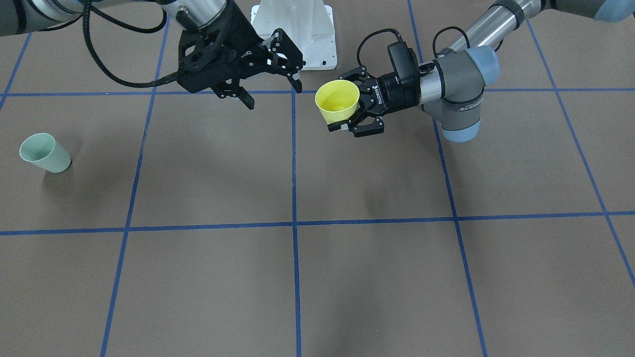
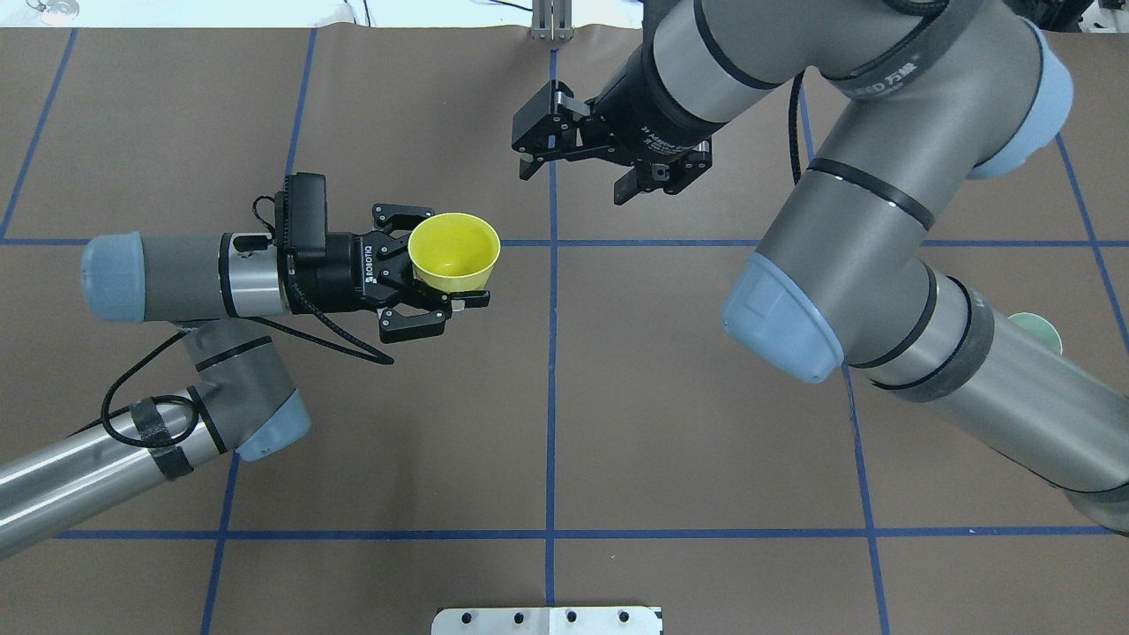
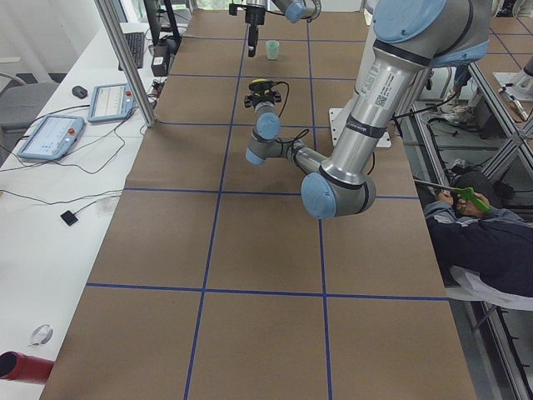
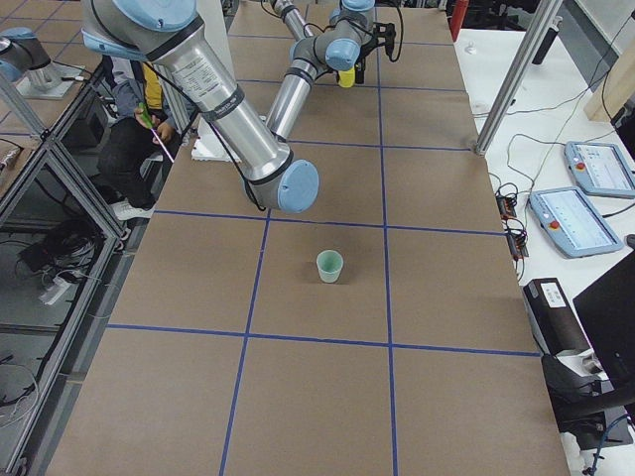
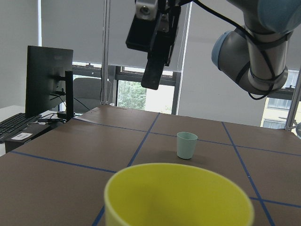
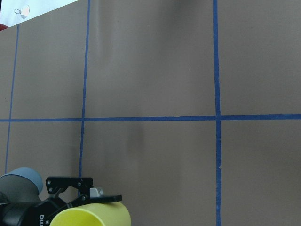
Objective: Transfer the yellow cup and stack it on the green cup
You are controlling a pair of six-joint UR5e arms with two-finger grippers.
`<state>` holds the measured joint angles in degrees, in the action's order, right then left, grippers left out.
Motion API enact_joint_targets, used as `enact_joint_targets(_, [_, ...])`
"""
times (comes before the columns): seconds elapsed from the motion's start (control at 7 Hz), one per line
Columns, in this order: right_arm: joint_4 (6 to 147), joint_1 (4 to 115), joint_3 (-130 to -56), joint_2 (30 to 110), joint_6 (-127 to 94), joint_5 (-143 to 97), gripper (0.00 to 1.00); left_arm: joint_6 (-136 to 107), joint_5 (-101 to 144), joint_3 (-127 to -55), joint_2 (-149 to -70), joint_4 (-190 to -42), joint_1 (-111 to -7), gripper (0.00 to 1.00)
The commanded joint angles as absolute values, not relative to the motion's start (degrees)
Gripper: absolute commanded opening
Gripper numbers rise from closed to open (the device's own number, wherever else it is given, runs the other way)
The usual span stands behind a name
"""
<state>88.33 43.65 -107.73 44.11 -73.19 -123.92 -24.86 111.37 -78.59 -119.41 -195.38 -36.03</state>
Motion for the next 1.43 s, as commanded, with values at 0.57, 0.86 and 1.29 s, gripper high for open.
enact_joint_targets(0.57, [103.4, 40.5, -105.2, 39.7, -57.5, -125.1, 1.0, -21.8, 111.3, -78.2, -119.5, -195.5, -34.4, 0.08])
enact_joint_targets(0.86, [103.4, 38.9, -103.1, 38.4, -57.5, -124.7, 1.0, -21.7, 111.4, -78.3, -119.5, -195.6, -34.3, 0.1])
enact_joint_targets(1.29, [102.9, 37.3, -103.0, 38.6, -57.6, -124.2, 1.0, -21.7, 111.4, -78.3, -119.6, -195.6, -34.3, 0.11])
